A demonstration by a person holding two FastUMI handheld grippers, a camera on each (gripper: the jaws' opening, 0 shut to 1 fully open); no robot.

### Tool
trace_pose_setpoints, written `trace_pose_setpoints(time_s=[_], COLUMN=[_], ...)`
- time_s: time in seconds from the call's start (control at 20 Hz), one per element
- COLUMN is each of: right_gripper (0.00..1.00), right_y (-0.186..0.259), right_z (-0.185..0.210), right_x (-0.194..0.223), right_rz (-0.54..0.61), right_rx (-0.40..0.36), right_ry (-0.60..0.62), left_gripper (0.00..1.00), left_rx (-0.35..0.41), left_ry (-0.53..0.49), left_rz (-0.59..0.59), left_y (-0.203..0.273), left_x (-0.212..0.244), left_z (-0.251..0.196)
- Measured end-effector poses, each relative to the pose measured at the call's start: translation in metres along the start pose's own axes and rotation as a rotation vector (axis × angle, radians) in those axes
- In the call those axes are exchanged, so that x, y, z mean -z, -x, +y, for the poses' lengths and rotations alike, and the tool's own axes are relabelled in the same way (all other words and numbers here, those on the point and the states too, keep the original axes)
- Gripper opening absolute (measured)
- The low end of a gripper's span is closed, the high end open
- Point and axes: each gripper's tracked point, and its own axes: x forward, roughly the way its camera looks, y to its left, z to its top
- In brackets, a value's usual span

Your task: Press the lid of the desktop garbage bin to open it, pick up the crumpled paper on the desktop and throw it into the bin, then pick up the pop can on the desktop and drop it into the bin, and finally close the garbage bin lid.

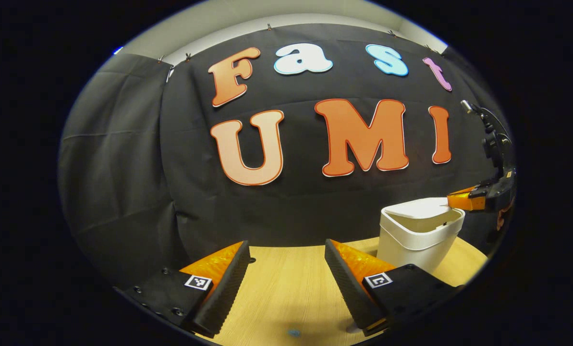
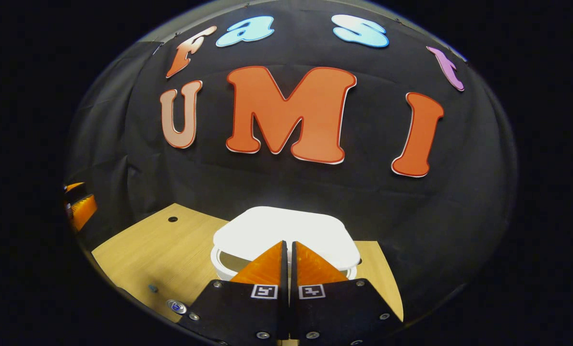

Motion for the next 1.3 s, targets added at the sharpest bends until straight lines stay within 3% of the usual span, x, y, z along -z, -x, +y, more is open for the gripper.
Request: trace_pose_setpoints(time_s=[0.35,0.6,0.75,0.8,0.9,1.05,1.3], right_gripper=[0.02,0.05,0.28,0.29,0.60,0.83,0.92], right_y=[0.028,0.038,0.043,0.044,0.046,0.050,0.062], right_z=[-0.002,0.013,0.028,0.035,0.051,0.070,0.112], right_x=[0.014,0.030,0.036,0.038,0.047,0.061,0.089], right_rz=[0.002,0.042,0.047,0.050,0.073,0.109,0.169], right_rx=[0.039,0.024,-0.004,-0.019,-0.056,-0.092,-0.168], right_ry=[-0.015,-0.026,-0.011,-0.006,0.005,-0.006,0.016], left_gripper=[1.00,0.99,0.99,0.99,0.99,1.00,0.97], left_rx=[0.099,0.129,0.133,0.134,0.138,0.145,0.176], left_ry=[0.025,0.053,0.071,0.079,0.088,0.081,0.065], left_rz=[0.016,0.056,0.089,0.104,0.134,0.173,0.257], left_y=[-0.016,-0.025,-0.031,-0.032,-0.033,-0.033,-0.027], left_x=[0.009,0.022,0.034,0.038,0.050,0.065,0.096], left_z=[-0.010,-0.008,-0.002,-0.001,-0.001,-0.001,-0.006])
